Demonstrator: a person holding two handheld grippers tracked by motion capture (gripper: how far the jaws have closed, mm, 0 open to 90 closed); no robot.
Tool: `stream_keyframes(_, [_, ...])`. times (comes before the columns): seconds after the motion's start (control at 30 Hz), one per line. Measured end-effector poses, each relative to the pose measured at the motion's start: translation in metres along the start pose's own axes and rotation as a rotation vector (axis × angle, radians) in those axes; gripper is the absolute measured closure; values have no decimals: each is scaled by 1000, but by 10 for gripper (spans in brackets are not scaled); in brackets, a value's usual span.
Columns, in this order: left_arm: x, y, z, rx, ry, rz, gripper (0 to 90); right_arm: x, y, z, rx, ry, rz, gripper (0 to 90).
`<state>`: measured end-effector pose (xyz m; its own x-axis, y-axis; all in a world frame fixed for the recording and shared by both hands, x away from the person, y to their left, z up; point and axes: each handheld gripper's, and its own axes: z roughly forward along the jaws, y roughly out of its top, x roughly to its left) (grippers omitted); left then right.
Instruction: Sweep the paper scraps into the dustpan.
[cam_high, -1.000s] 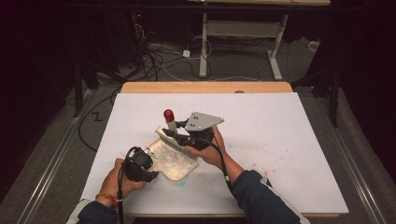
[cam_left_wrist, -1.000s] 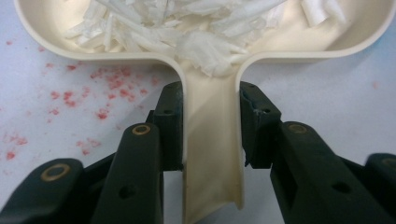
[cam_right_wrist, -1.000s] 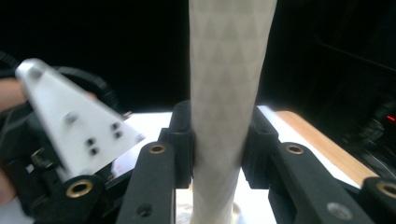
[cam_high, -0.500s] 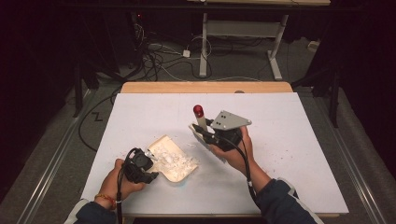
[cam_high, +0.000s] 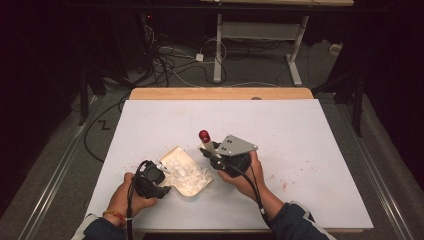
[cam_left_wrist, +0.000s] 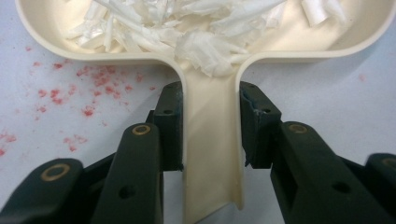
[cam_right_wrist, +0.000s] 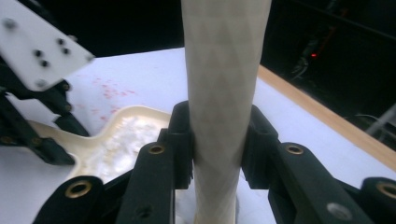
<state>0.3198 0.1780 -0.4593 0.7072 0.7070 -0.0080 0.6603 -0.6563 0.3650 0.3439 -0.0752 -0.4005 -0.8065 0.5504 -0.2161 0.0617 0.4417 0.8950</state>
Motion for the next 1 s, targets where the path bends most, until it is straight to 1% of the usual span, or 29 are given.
stream_keyframes(0.07, [1,0,1,-17,-7,-13,628,5,5,3,-13,35,6,701])
stream_keyframes(0.1, [1,1,2,-18,-7,-21,628,9,8,4,-18,71,9,702])
stream_keyframes(0.13, [2,1,2,-17,-8,-16,625,14,11,4,-23,98,-2,701])
stream_keyframes(0.27, [2,0,2,-19,-11,-15,628,20,17,2,-31,115,-21,702])
stream_keyframes(0.3, [2,0,1,-19,-8,-15,628,20,19,0,-42,127,-15,702])
stream_keyframes(0.33, [2,0,1,-21,-7,-17,627,20,24,-4,-62,165,-13,701])
stream_keyframes(0.4, [1,0,1,-22,-2,-19,626,20,26,-6,-69,169,-17,701])
stream_keyframes(0.47, [0,-1,1,-23,-3,-22,627,19,30,-10,-83,159,-28,701])
stream_keyframes(0.6, [0,-1,1,-21,-6,-27,628,9,34,-16,-107,135,-20,701])
stream_keyframes(0.67, [0,-1,1,-18,-7,-26,628,3,36,-18,-111,101,-29,701])
stream_keyframes(0.7, [1,-1,1,-18,-8,-29,628,-6,36,-17,-106,61,-39,700])
stream_keyframes(0.73, [1,-1,1,-18,-10,-30,628,-6,36,-17,-106,61,-39,700])
stream_keyframes(0.77, [1,-1,1,-17,-10,-33,628,-9,36,-16,-101,43,-48,701])
stream_keyframes(0.8, [1,-1,1,-16,-12,-35,628,-20,33,-12,-88,-7,-56,701])
stream_keyframes(0.83, [1,-1,1,-12,-13,-33,628,-20,33,-12,-88,-7,-56,701])
stream_keyframes(0.87, [2,-1,0,-8,-14,-32,628,-24,32,-10,-82,-21,-59,700])
stream_keyframes(0.9, [1,-1,0,-7,-15,-37,628,-30,30,-7,-76,-45,-60,701])
stream_keyframes(0.93, [2,-1,0,-3,-16,-34,628,-34,28,-4,-74,-59,-59,701])
stream_keyframes(1.0, [3,-1,0,-3,-23,-41,628,-44,24,3,-70,-79,-50,701])
